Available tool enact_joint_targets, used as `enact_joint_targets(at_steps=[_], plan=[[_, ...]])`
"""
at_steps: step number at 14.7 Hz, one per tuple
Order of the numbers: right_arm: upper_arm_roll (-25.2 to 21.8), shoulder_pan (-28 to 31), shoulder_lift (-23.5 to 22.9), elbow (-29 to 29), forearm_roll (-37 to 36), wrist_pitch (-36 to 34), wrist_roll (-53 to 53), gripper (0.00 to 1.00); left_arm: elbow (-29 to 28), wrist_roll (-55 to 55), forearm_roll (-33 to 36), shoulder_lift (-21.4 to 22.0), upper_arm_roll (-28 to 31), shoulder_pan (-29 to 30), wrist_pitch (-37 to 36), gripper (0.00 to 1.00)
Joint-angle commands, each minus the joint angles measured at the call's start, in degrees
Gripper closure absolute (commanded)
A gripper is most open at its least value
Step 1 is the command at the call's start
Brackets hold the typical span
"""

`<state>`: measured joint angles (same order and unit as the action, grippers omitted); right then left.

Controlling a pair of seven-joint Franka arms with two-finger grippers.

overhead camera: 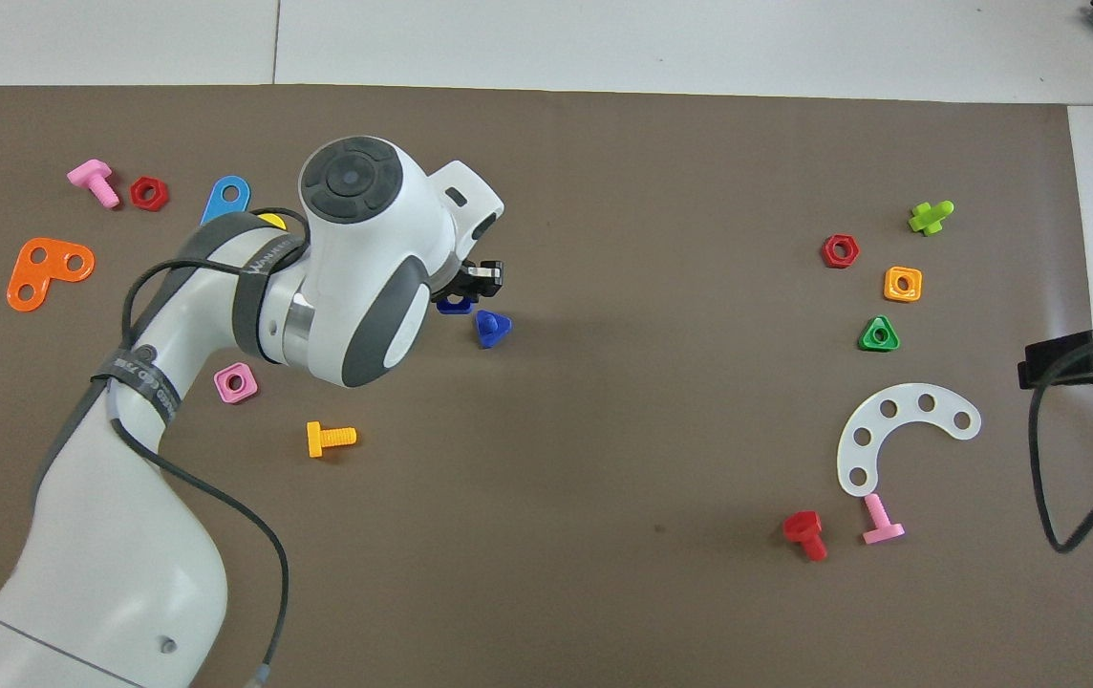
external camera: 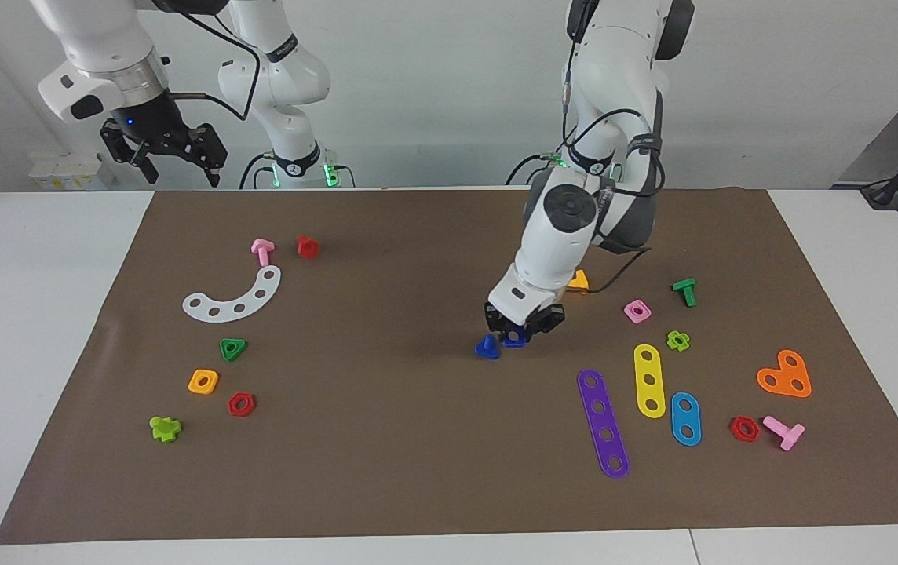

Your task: Unscrew and place screws in storage area

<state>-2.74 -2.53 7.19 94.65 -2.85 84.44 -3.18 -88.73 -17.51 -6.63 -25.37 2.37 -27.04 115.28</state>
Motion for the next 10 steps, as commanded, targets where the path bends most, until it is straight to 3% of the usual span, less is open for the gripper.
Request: enact_joint_targets(at_steps=[1, 7, 10], plan=[[0.5, 0.5, 0.6, 0.6, -0.8, 0.7, -0.1, 0.0, -1.5, 8.1, -1.9, 2.6, -0.2, 5.9, -5.7, 0.72], [0.5, 0.5, 0.6, 0.6, -0.8, 0.7, -0.1, 0.0, -16.6, 20.0, -1.5, 8.1, 0.4, 12.4, -1.3, 0.68], [0.5, 0.5, 0.6, 0.6, -0.8, 0.7, -0.1, 0.0, -19.3, 18.9, -1.5, 8.9, 0.4, 12.3, 1.3, 0.39]])
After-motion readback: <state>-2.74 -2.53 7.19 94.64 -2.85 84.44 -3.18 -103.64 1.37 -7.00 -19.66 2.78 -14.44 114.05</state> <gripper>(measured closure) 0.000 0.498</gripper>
